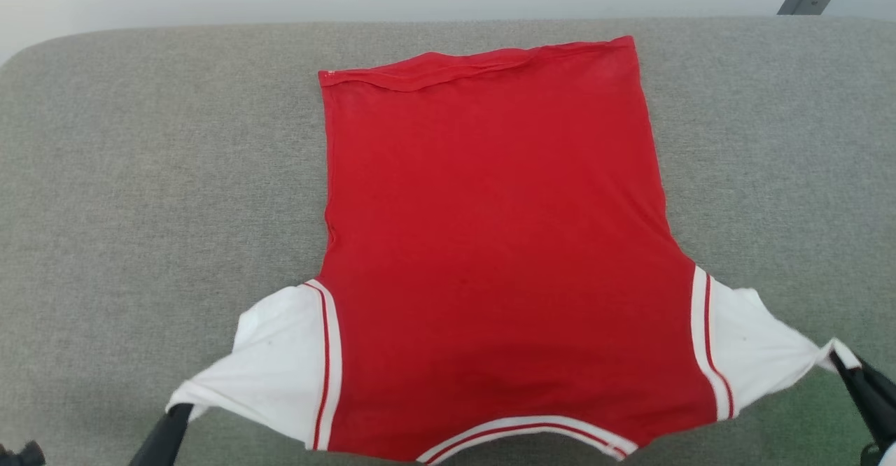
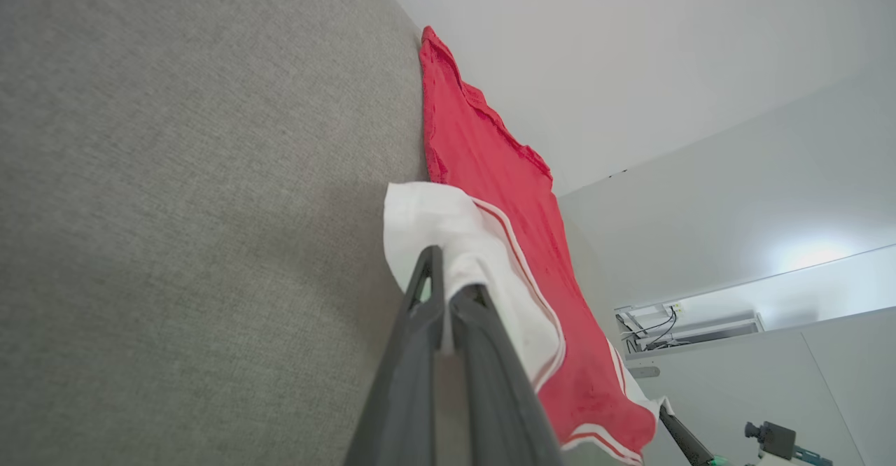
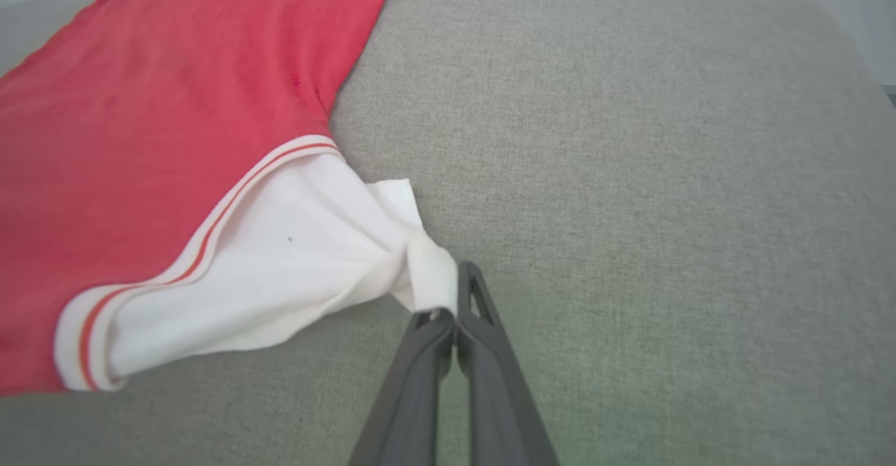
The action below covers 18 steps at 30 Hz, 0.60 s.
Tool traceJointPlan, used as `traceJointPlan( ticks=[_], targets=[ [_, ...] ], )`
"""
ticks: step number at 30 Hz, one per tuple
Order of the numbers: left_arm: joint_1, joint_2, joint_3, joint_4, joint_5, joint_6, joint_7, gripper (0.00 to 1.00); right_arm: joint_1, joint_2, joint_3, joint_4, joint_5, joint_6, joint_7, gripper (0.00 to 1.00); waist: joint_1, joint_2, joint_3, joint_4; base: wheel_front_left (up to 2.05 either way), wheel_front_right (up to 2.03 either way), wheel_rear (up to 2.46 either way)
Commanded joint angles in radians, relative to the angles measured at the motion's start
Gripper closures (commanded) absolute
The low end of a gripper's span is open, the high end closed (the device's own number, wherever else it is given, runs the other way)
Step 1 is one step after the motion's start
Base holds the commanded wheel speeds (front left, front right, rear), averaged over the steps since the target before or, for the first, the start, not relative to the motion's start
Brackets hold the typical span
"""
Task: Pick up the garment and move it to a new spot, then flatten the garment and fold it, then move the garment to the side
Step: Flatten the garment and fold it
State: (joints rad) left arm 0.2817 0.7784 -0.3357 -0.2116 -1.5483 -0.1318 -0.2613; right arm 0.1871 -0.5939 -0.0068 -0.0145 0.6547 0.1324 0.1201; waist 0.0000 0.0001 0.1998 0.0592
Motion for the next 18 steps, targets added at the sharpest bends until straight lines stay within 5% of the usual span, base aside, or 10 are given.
traceJointPlan(
  ticks=[1, 7, 18],
  targets=[
    [0.012, 0.0, -0.002, -0.004, 0.015, 0.002, -0.005, 1.0, 0.029, 0.023, -0.026, -0.039, -0.019, -0.003, 0.026, 1.0, 0.0, -0.0001, 0.001, 0.003, 0.0, 0.0, 0.0],
    [-0.064, -0.044, -0.092, 0.069, 0.044, 0.002, 0.032, 1.0, 0.081, 0.105, -0.043, -0.129, -0.109, -0.003, 0.145, 1.0, 0.0, -0.0001, -0.001, 0.013, 0.0, 0.0, 0.0],
    [-0.183, -0.095, -0.211, 0.216, 0.065, 0.002, 0.047, 1.0, 0.044, 0.12, 0.021, -0.058, -0.162, -0.003, 0.161, 1.0, 0.0, -0.0001, -0.004, 0.012, 0.0, 0.0, 0.0]
  ],
)
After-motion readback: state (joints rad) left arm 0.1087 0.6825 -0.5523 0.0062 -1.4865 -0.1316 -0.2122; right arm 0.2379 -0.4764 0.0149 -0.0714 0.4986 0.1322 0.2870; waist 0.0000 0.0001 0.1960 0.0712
